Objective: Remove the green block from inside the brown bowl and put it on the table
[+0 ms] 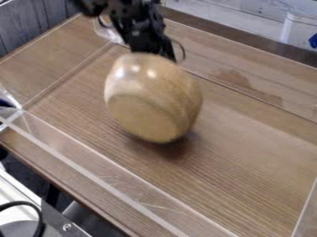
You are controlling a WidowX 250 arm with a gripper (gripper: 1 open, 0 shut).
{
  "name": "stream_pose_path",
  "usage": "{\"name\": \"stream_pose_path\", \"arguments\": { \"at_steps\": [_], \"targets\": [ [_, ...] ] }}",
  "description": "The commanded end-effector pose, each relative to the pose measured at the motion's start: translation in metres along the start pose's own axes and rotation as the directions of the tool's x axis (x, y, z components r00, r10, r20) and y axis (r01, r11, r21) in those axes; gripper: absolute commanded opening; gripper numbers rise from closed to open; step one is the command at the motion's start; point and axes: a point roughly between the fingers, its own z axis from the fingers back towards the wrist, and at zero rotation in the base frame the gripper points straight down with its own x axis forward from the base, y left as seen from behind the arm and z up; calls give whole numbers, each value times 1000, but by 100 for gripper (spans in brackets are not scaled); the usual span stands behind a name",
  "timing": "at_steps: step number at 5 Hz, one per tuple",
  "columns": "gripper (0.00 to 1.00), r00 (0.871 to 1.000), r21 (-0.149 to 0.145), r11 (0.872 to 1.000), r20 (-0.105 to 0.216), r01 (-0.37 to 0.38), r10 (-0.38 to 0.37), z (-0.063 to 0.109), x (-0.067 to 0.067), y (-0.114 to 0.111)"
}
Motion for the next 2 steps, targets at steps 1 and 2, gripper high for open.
{"name": "stream_pose_path", "arguments": {
  "at_steps": [1, 2],
  "targets": [
    [0, 993, 0, 996, 70, 94, -94, 0, -15, -20],
    [0, 991, -4, 992, 39, 128, -128, -5, -29, -35]
  ]
}}
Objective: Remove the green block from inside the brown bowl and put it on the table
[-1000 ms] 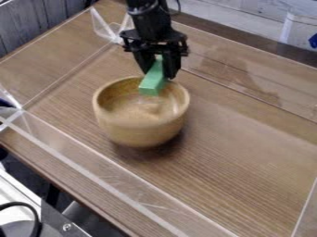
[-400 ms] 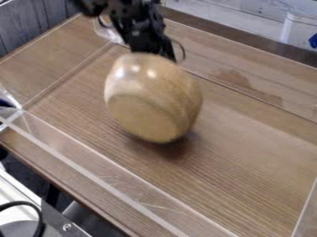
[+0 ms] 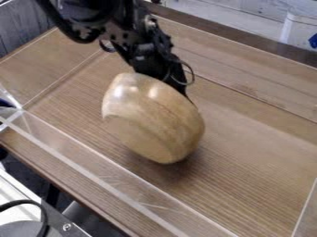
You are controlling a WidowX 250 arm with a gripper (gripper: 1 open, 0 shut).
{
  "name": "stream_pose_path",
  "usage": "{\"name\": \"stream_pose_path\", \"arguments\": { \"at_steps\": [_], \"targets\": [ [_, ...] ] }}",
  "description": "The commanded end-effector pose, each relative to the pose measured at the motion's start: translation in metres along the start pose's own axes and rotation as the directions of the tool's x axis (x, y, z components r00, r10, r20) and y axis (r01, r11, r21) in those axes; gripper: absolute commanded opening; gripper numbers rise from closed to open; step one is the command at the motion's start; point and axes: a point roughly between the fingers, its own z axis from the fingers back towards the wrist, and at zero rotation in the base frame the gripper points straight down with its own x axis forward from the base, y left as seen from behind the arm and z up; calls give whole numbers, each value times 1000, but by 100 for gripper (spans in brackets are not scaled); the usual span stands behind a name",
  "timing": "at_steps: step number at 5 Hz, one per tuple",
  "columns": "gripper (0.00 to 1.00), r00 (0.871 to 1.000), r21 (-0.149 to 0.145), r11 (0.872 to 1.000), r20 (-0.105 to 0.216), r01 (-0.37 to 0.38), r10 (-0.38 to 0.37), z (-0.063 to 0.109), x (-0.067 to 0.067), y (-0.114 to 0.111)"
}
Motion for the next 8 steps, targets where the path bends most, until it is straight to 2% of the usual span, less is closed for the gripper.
{"name": "stream_pose_path", "arguments": {
  "at_steps": [1, 2, 3, 4, 5, 6, 8],
  "targets": [
    [100, 1000, 0, 1000, -9, 25, -25, -3, 1, -11],
    [0, 997, 9, 997, -14, 71, -71, -8, 9, -19],
    [0, 991, 14, 991, -25, 131, -130, -10, 9, -29],
    [100, 991, 32, 991, -43, 129, -127, -11, 7, -39],
    [100, 994, 64, 993, -60, 97, -93, -6, -2, -26],
    [0, 994, 78, 992, -62, 96, -91, -6, 6, -26],
    [0, 993, 110, 989, -72, 102, -94, -11, 18, -27]
  ]
}}
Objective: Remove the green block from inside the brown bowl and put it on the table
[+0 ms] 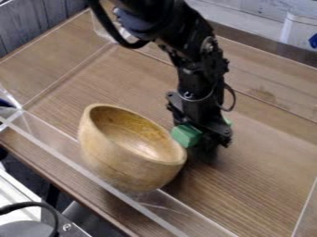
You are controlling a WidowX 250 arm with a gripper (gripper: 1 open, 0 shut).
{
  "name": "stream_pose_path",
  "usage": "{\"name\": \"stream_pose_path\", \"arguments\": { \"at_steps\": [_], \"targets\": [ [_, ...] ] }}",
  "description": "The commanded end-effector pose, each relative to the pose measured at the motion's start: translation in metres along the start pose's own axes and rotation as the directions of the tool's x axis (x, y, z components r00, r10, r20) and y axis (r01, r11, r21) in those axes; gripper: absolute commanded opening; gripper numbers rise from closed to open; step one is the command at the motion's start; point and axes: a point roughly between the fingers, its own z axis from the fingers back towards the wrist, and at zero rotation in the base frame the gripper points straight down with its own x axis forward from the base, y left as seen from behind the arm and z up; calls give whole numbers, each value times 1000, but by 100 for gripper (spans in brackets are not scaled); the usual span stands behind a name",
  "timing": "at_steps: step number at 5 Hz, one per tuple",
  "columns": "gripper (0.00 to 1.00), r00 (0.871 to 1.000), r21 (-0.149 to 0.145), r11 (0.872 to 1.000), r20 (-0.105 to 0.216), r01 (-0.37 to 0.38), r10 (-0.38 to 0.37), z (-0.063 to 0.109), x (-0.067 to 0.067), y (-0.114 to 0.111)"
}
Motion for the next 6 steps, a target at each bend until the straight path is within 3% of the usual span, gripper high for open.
{"name": "stream_pose_path", "arguments": {
  "at_steps": [1, 2, 4, 6],
  "targets": [
    [0, 1000, -6, 1000, 8, -29, 29, 3, 3, -4],
    [0, 998, -15, 998, 3, -61, 61, 4, 3, -6],
    [0, 998, -67, 996, -21, -67, 65, 5, -4, -5],
    [0, 997, -90, 993, -13, -75, 74, 6, -10, -5]
  ]
}}
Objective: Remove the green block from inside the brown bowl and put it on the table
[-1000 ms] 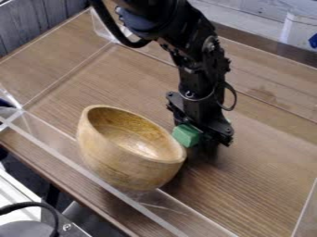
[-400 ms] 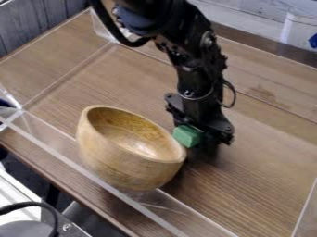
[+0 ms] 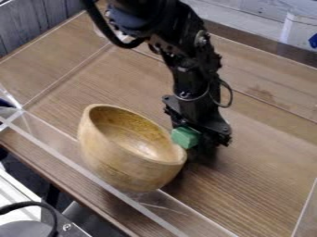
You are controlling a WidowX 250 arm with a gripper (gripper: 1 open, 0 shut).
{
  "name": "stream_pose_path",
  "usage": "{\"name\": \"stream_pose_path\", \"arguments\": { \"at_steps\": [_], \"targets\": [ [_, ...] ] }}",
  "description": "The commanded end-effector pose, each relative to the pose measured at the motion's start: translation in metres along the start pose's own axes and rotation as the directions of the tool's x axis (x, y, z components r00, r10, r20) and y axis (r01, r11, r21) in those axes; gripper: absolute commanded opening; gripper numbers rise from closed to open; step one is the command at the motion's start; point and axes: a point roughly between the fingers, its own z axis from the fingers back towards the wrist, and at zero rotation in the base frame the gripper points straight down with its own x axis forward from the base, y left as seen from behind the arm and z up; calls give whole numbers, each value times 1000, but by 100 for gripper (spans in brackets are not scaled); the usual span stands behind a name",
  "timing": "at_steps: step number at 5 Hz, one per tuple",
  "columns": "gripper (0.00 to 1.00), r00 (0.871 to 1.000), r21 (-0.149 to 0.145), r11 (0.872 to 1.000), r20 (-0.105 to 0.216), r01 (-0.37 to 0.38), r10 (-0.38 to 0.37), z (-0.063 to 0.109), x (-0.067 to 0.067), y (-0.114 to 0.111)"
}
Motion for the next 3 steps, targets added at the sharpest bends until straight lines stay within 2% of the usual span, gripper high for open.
{"name": "stream_pose_path", "arguments": {
  "at_steps": [1, 2, 3],
  "targets": [
    [0, 999, -18, 1000, 38, 1, 0, 8, -1, 2],
    [0, 998, -36, 999, 69, 9, -6, 10, -1, 2],
    [0, 996, -42, 998, 86, 44, -40, 5, 7, 3]
  ]
}}
